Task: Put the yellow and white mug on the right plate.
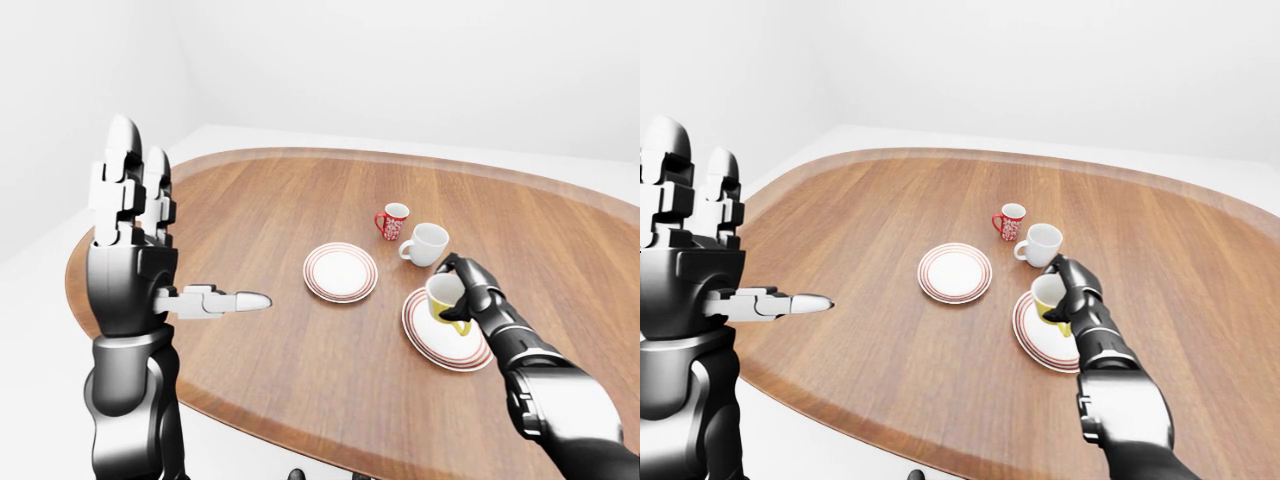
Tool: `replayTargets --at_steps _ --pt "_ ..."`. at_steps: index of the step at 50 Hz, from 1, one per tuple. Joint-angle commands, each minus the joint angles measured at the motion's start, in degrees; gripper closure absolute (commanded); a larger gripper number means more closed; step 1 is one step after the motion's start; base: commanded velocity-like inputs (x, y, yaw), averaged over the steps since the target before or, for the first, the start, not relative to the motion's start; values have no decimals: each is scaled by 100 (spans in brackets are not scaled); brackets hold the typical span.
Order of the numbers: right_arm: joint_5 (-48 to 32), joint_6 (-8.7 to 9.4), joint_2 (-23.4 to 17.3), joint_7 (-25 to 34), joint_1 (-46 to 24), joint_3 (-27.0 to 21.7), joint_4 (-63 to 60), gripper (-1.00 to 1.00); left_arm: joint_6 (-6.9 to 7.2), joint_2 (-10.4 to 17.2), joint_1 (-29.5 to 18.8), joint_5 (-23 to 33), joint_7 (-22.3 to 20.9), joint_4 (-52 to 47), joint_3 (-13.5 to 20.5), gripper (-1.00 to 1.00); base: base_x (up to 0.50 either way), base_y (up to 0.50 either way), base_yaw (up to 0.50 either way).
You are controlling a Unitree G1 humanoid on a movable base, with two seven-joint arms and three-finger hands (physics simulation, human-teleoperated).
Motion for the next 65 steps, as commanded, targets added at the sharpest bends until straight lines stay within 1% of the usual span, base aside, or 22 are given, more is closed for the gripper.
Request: replayTargets --at_steps 1,4,8,12,19,38,53,54,55,56,57,65 --pt "-40 0 7 11 -7 -33 26 100 0 -12 23 22 -2 38 -29 -100 0 0 0" --pt "-25 0 -1 91 -20 -48 24 100 0 -16 31 27 -5 10 -33 -100 0 0 0" --pt "44 0 -7 341 -43 -77 15 100 0 -21 32 35 -10 44 -39 -100 0 0 0" --pt "65 68 -3 587 -43 -68 20 100 0 -23 32 36 -11 29 -37 -100 0 0 0" --pt "85 134 -15 722 -78 -69 19 100 0 -26 45 44 -14 51 -46 -100 0 0 0" --pt "64 330 -20 810 -93 -61 26 100 0 -29 45 37 -23 9 -40 -100 0 0 0" --pt "58 325 -5 764 -72 -74 36 100 0 -32 48 47 -26 64 -52 -100 0 0 0" --pt "113 402 2 702 -75 -124 36 81 0 -33 40 41 -27 53 -52 -100 0 0 0" --pt "146 433 -2 839 -85 -134 42 -100 0 -32 36 42 -24 48 -53 -100 0 0 0" --pt "107 378 -11 754 -51 -100 40 -100 0 -34 46 46 -24 56 -59 -100 0 0 0" --pt "114 367 -11 762 -47 -103 41 -100 0 -34 45 45 -23 53 -58 -100 0 0 0" --pt "136 375 -17 772 -46 -108 37 -100 0 -41 57 61 -20 58 -84 -100 0 0 0"
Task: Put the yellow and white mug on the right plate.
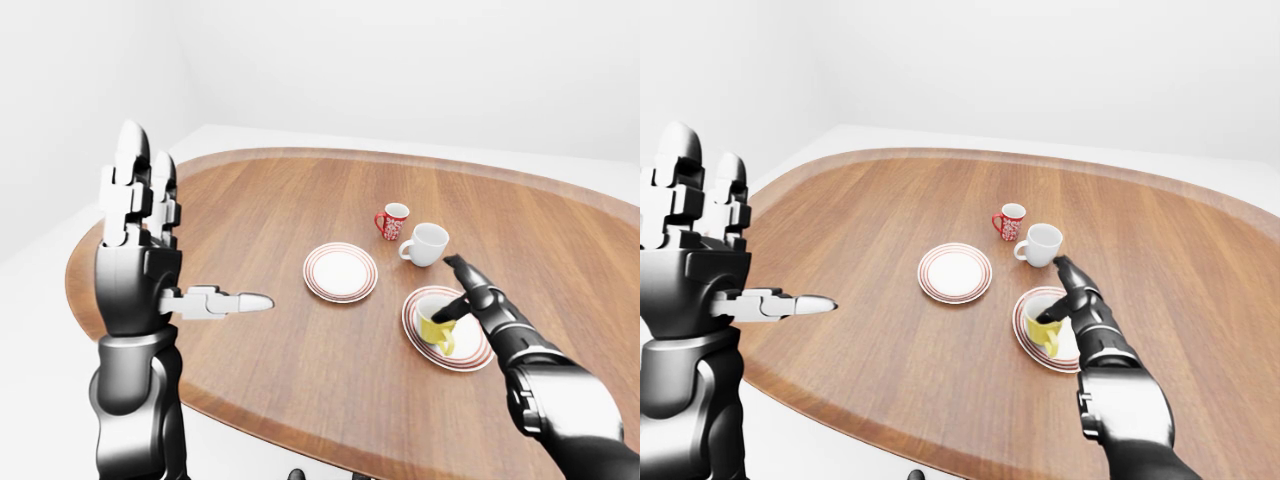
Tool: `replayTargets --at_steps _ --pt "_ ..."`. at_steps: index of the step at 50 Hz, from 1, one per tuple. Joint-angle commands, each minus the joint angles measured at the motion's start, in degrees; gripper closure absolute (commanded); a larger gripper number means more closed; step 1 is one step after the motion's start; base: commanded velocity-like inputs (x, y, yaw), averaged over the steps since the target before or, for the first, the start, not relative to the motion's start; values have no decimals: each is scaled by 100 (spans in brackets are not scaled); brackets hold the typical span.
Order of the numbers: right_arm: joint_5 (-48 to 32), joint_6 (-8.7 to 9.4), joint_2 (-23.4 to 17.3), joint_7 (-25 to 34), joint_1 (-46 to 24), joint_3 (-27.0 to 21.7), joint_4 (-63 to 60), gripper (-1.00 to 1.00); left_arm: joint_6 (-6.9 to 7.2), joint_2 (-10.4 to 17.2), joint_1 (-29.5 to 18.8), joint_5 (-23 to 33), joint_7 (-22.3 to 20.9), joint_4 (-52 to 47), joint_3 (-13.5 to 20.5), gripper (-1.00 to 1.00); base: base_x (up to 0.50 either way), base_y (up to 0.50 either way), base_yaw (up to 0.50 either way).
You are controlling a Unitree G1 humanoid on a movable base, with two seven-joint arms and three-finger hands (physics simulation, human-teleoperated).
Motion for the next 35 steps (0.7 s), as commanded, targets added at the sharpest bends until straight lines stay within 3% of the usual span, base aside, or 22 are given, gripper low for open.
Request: replayTargets --at_steps 1,17,35 --pt "17 24 -1 -38 31 19 6 -100 0 -5 6 9 0 -11 -19 -100 0 0 0" --pt "70 1 -15 16 30 -1 -1 -100 0 -20 27 23 -10 12 -46 -100 0 0 0" --pt "601 -257 -113 909 -41 -49 -223 -100 0 -36 46 46 -18 -1 -74 -100 0 0 0"
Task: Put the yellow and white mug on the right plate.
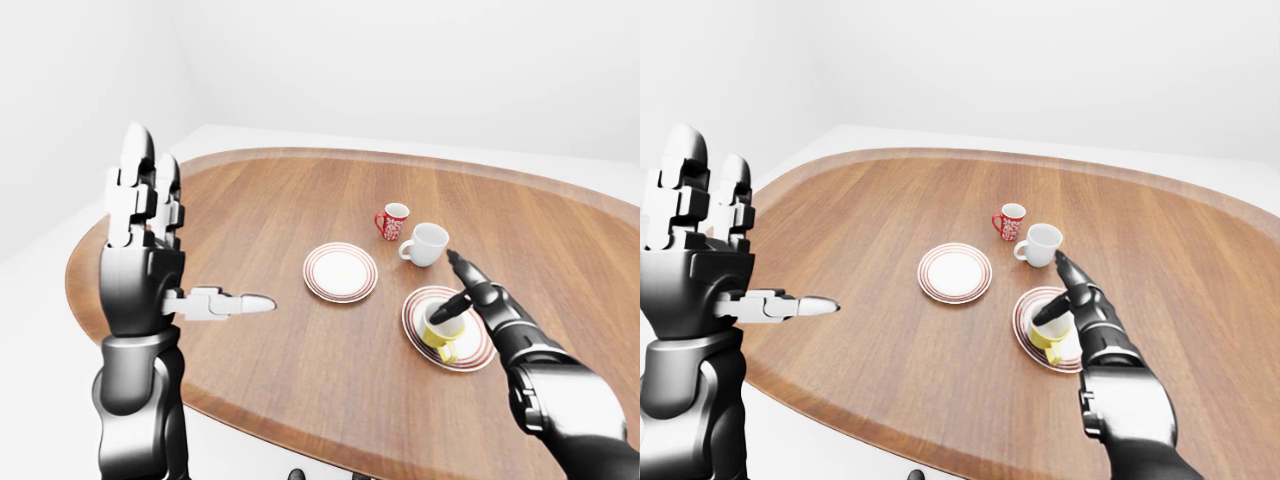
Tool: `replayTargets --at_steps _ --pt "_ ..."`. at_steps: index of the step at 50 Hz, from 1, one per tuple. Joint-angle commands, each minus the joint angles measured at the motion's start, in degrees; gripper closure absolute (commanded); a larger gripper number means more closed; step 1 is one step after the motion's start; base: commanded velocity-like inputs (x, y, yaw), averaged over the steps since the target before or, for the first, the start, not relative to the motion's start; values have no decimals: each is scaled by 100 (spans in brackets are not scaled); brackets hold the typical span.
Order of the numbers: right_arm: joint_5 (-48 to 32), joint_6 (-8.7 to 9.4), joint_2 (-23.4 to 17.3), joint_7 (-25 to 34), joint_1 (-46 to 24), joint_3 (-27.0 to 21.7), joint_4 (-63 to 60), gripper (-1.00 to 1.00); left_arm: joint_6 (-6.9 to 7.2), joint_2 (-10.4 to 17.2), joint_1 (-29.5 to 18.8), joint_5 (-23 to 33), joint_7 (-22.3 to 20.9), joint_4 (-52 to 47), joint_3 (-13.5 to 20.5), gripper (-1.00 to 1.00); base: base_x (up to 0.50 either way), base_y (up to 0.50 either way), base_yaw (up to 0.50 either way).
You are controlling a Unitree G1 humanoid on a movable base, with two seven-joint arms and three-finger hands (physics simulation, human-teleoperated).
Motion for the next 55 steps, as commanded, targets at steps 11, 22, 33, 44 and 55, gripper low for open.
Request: replayTargets --at_steps 11,22,33,44,55 --pt "588 -240 -191 914 195 -14 -814 -100 0 -17 35 23 -17 -46 -17 -100 0 0 0" --pt "744 760 -91 1985 1347 -427 -4392 -100 0 -19 14 27 -16 -125 -26 -100 0 0 0" --pt "682 760 128 2659 1838 -744 -6693 -100 0 -1 -47 -8 -8 -298 -5 -100 0 0 0" --pt "841 760 413 3170 2127 -848 -9081 -100 0 60 -236 -206 -5 -946 113 -100 0 0 0" --pt "1434 760 770 3102 1952 -954 -11598 -100 0 245 -806 -784 154 -1986 492 -100 0 0 0"
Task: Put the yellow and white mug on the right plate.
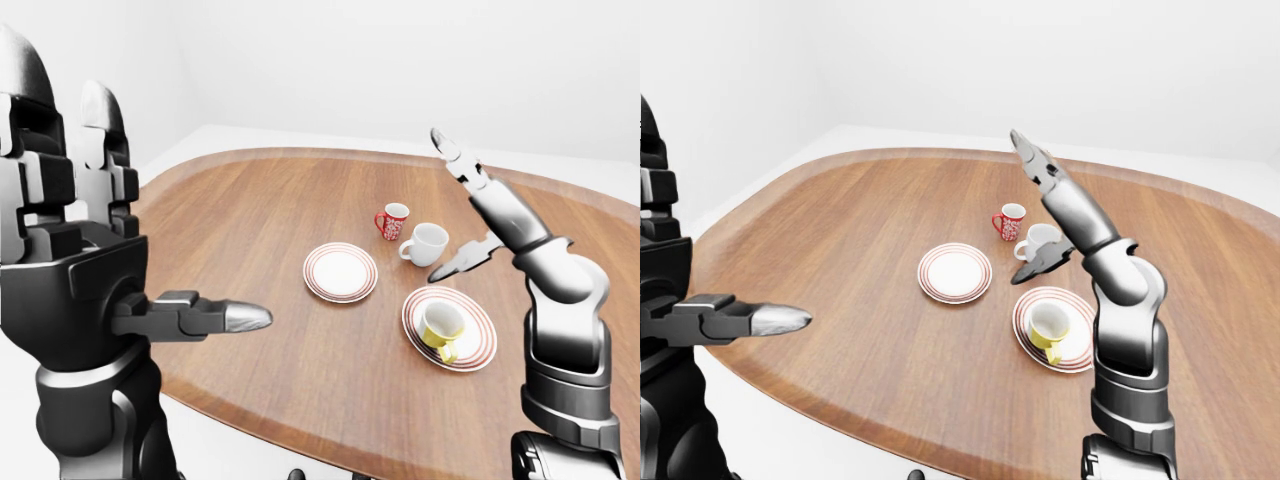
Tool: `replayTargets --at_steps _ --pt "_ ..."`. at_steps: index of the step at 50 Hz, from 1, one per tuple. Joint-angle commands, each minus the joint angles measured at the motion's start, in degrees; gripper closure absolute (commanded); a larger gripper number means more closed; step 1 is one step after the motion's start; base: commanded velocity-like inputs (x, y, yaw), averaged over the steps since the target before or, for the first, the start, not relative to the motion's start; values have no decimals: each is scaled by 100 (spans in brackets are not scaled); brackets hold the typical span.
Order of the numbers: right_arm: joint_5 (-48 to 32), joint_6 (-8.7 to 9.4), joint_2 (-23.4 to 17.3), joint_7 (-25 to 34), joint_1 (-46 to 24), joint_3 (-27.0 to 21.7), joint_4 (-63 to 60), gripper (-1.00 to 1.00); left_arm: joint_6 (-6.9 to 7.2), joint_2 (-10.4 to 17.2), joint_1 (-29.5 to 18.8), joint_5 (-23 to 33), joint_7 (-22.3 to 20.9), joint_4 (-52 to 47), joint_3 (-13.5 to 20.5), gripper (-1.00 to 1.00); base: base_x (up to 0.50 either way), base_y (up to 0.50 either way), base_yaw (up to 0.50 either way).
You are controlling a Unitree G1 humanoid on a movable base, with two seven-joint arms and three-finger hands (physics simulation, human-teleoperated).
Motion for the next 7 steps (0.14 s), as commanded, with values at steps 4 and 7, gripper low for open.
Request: replayTargets --at_steps 4,7 --pt "856 0 311 -253 -192 -127 -3117 -100 0 941 -729 -2282 1334 -907 688 -100 0 0 0" --pt "1128 0 312 -477 -270 -190 -3557 -100 0 2119 -682 -4642 3108 -908 934 -100 0 0 0"
